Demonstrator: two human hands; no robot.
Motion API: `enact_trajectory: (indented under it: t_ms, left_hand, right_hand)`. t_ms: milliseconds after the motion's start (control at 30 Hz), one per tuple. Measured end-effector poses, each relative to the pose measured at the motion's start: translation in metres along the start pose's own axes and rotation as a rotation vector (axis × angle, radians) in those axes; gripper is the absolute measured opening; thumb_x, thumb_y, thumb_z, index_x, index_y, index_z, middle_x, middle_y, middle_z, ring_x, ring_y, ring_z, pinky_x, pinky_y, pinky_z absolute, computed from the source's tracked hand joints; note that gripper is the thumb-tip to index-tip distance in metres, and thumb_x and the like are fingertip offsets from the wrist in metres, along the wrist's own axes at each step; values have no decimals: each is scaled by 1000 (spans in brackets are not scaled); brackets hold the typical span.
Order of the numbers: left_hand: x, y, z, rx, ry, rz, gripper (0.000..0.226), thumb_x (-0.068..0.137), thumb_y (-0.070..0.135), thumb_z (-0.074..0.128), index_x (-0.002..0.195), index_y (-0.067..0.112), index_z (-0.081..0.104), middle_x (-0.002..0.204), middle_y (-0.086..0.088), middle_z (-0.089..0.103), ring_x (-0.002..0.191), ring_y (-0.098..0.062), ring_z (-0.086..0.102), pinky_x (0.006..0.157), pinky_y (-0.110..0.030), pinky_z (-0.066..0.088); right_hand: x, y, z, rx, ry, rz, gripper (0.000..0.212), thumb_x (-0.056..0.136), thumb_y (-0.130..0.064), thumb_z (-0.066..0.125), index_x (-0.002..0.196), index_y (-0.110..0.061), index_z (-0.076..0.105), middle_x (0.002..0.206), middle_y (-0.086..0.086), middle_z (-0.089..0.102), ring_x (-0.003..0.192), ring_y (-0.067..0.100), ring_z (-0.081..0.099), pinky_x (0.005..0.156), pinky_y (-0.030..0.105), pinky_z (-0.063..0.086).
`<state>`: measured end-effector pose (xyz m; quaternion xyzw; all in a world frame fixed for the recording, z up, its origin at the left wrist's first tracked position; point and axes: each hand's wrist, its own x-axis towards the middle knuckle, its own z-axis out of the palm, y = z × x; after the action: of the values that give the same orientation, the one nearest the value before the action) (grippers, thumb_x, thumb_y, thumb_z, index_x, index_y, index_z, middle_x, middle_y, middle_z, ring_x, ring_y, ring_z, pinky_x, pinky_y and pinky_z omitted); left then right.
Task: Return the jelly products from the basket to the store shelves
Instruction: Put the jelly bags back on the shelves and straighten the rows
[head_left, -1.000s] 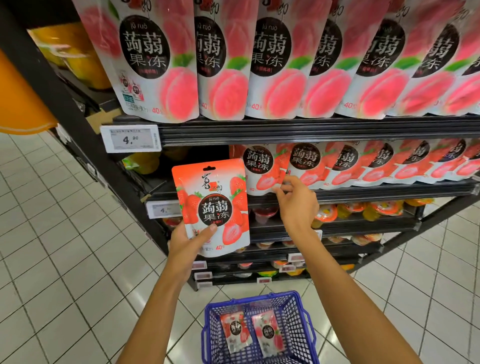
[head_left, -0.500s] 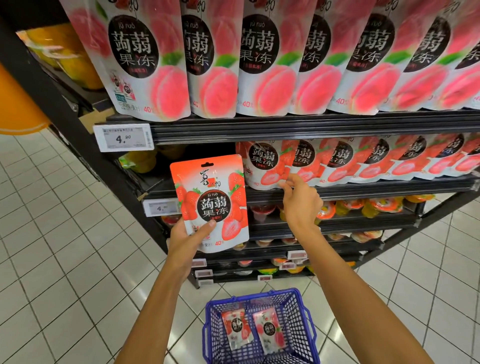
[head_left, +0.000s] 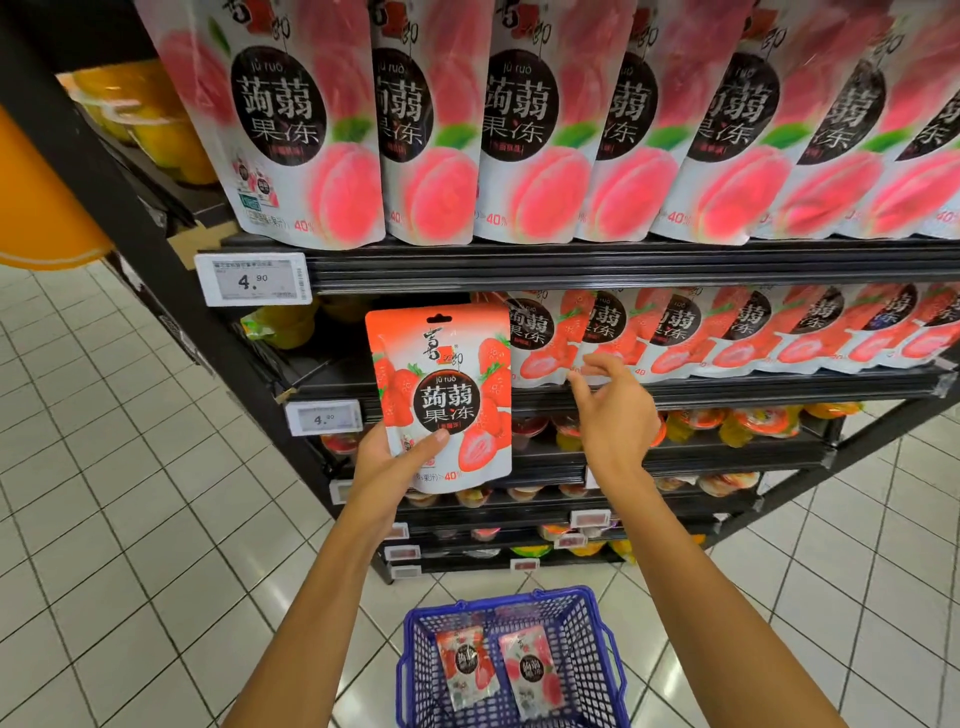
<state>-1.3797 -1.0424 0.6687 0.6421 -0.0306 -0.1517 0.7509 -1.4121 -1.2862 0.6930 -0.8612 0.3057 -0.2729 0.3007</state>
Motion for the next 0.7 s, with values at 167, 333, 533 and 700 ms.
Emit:
enact_trajectory:
  t_ms: [167, 333, 533, 700]
  left_hand:
    - [4, 6, 6, -34, -38, 5, 51, 64, 39, 84, 111, 26, 66, 109, 2, 75, 101, -15, 71, 73, -24, 58]
    - [12, 15, 13, 18, -75, 55, 41, 72, 32, 83, 110, 29, 67, 107, 2, 75, 101, -17, 71, 73, -25, 58]
    - [18, 27, 11, 45, 38, 239, 51, 80, 24, 77, 123, 35, 50, 123, 7, 65, 113, -6, 63, 85, -19, 53]
    - [13, 23, 13, 351, 156, 395, 57, 89, 25, 69, 135, 36, 39, 138, 15, 38, 127, -2, 42, 104, -14, 38]
  right_hand:
    - [-31, -21, -10, 648, -513, 50, 25, 91, -36, 66, 110, -19, 68, 98, -10, 73, 91, 3, 67, 79, 24, 53]
    - [-44, -39, -2, 796, -714, 2, 28, 85, -9, 74, 110, -19, 68, 100, -3, 76, 95, 13, 72, 80, 24, 57]
    - [-38, -58, 14, 879, -531, 60, 25, 84, -6, 74, 104, -20, 70, 94, -1, 77, 90, 14, 73, 77, 23, 58]
    - [-28, -78, 36, 863, -378, 57, 14, 86, -12, 73, 95, -22, 68, 93, -1, 76, 92, 14, 71, 86, 33, 57]
